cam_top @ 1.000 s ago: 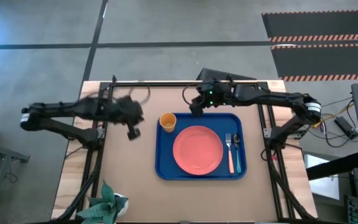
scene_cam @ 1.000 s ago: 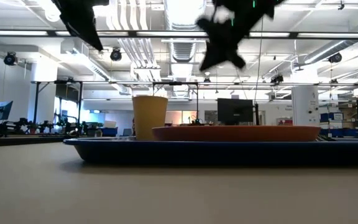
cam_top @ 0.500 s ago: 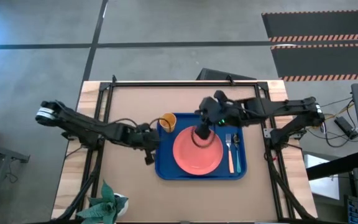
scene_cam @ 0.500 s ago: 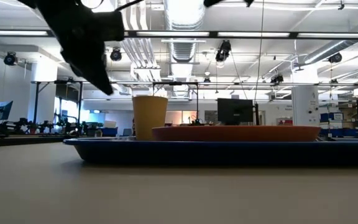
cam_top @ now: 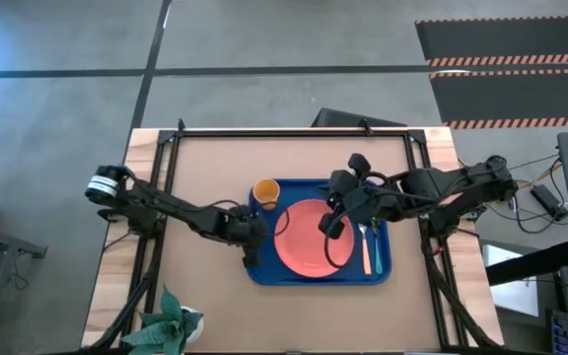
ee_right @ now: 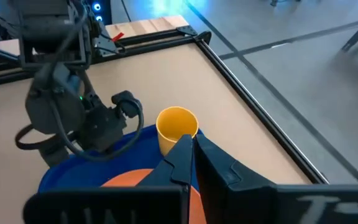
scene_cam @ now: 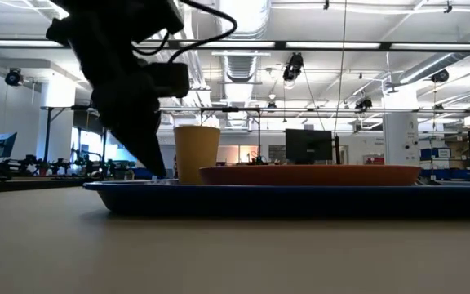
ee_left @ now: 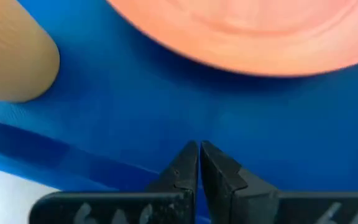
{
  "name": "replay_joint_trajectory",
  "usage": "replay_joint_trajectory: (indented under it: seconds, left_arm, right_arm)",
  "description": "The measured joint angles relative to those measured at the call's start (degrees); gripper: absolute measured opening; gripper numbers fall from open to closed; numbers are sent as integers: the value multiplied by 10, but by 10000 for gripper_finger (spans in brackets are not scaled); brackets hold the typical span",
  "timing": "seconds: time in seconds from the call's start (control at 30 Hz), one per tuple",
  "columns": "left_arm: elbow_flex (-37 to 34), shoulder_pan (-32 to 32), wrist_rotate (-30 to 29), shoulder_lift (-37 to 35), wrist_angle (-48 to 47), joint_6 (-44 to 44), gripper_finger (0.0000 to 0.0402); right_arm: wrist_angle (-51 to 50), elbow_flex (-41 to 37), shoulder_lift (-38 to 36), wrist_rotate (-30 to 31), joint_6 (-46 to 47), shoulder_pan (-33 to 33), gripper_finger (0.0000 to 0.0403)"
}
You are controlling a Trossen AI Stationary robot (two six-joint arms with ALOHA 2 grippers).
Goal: Pick and place plate/cup/fork/spoon on tray
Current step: Move the blue tray to the top center of the table
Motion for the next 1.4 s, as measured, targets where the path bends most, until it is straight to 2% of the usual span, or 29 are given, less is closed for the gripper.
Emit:
replay_joint_trajectory:
  seconds: [0.3, 0.73, 1.13, 1.27, 1.4]
  left_arm:
    - [-11, 13, 0, 11, -12, -3, 0]
    - [-11, 19, 0, 8, -138, -43, 0]
    - [-12, -6, 25, 0, -185, -98, 0]
    - [-11, -18, 30, -10, -186, -105, 0]
    - [7, -23, 22, -42, -182, -103, 0]
  right_arm:
    - [1, -1, -2, 0, 5, 3, 8]
    - [2, -1, -2, 10, 11, 3, 8]
    - [-1, -1, -2, 10, 11, 3, 8]
    - [-48, -1, -2, 16, 25, 3, 8]
    - [-163, -8, -3, 16, 132, -3, 8]
